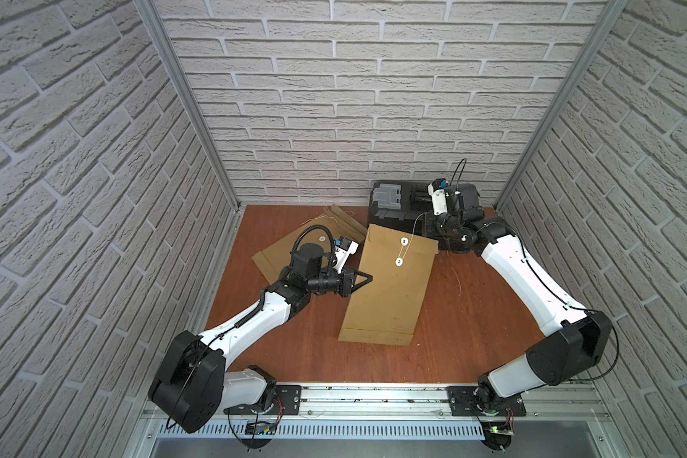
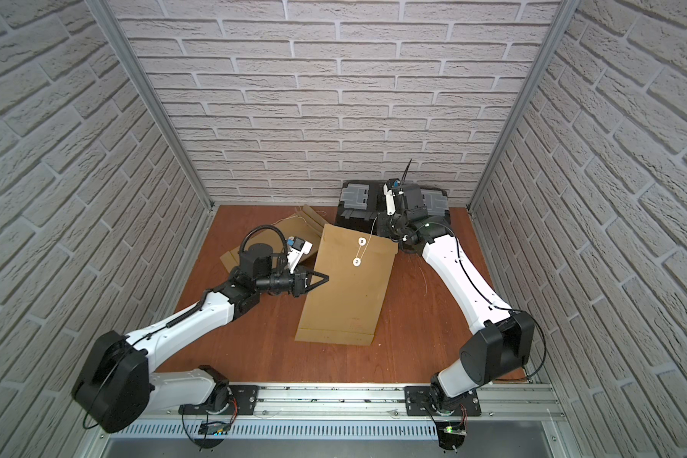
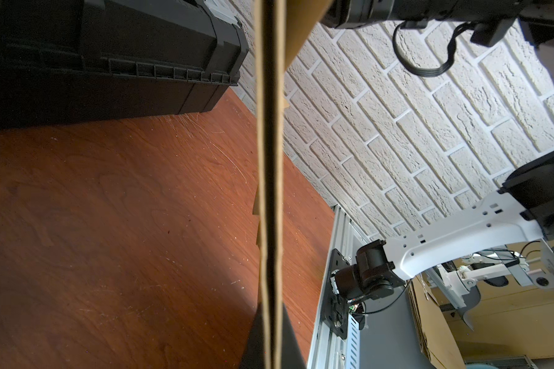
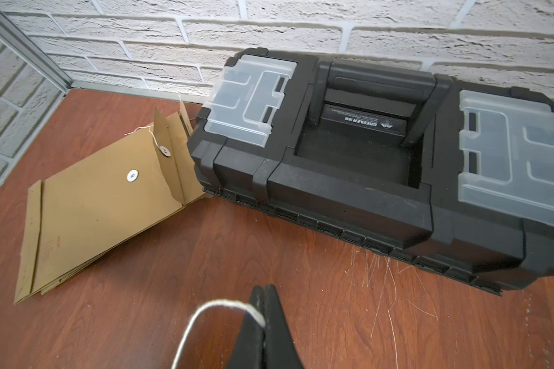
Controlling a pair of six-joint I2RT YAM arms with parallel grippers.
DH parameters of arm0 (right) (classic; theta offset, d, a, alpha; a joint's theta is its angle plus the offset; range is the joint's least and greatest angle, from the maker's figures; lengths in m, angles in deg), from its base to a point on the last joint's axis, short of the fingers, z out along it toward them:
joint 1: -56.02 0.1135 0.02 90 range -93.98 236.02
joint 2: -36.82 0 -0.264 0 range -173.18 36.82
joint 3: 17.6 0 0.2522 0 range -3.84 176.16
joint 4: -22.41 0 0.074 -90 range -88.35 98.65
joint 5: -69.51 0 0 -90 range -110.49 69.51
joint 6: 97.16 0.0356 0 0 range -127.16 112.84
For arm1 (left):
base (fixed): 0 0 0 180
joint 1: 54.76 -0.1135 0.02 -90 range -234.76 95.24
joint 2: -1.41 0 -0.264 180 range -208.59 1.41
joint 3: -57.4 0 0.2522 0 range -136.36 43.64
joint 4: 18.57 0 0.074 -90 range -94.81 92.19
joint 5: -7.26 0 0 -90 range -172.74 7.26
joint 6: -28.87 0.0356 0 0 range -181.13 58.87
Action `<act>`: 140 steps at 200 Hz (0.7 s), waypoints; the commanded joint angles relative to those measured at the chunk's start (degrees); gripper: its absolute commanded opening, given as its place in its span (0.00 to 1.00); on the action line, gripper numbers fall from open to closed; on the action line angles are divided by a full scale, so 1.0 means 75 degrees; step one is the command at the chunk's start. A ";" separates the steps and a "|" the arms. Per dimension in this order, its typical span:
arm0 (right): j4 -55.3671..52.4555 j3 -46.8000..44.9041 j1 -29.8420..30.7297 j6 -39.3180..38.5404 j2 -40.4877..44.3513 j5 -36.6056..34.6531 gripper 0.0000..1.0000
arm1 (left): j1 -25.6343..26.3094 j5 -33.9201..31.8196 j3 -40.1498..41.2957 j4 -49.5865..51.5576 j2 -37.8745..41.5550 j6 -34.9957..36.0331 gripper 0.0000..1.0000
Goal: Close the mouth of the file bag
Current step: Close the file bag.
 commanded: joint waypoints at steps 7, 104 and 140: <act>0.0269 -0.0070 -0.0131 -0.0007 -0.0002 -0.0369 0.03 | -0.0026 0.0167 -0.0091 -0.0380 0.0275 0.0037 0.00; -0.0333 0.1522 0.0430 -0.0308 -0.0841 -0.0486 0.03 | 0.0186 0.0027 -0.0139 -0.0261 -0.0007 0.0212 0.00; -0.0570 0.2108 0.0931 -0.0401 -0.1066 -0.0632 0.03 | 0.0185 -0.0053 -0.0104 -0.0224 -0.0038 0.0260 0.00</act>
